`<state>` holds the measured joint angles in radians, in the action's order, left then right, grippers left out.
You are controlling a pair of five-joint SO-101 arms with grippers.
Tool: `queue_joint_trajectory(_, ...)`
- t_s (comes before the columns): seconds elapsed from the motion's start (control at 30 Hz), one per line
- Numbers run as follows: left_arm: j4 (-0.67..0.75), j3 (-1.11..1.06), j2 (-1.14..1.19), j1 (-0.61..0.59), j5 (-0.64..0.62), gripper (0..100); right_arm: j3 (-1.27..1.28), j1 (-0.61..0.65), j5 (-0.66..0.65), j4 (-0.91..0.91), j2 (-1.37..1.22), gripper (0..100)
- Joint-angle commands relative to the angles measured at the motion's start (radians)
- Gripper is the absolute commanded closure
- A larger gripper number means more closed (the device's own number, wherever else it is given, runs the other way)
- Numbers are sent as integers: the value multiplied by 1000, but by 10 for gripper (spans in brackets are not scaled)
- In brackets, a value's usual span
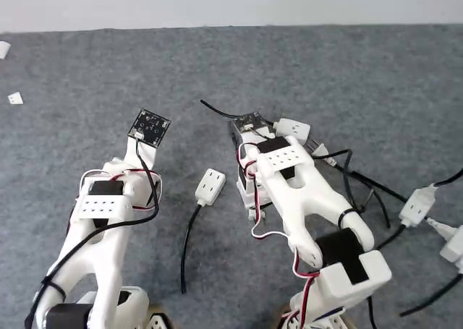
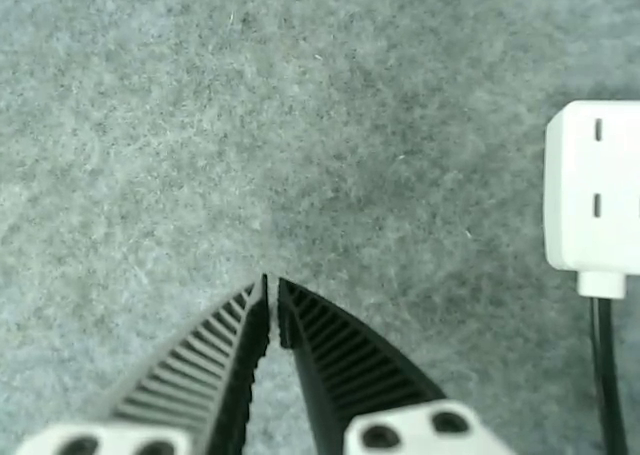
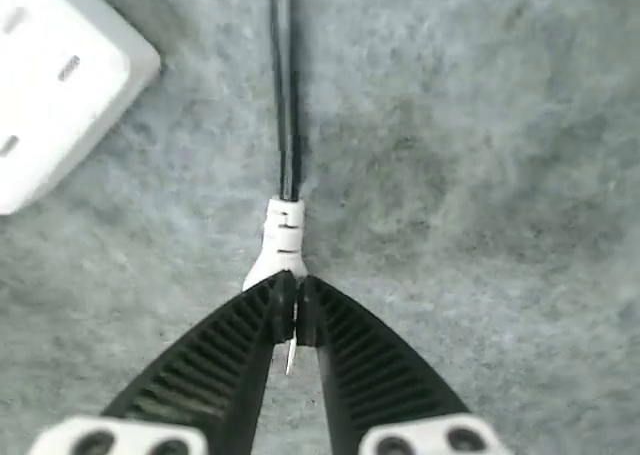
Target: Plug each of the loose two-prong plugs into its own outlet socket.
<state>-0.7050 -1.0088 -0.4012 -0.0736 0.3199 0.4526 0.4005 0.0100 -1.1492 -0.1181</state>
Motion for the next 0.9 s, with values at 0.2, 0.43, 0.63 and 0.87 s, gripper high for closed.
queue_joint_trajectory(0.2,0,51,2,-8,-9,987,-9,-8,-20,35,65,986)
queue_joint_trajectory(0.43,2,51,2,-8,-9,987,-5,-1,17,130,97,854)
queue_joint_trajectory(0.63,2,51,2,-8,-9,987,-9,15,26,136,42,876)
queue_joint_trajectory(0.87,2,51,2,-8,-9,987,-11,64,26,140,22,898)
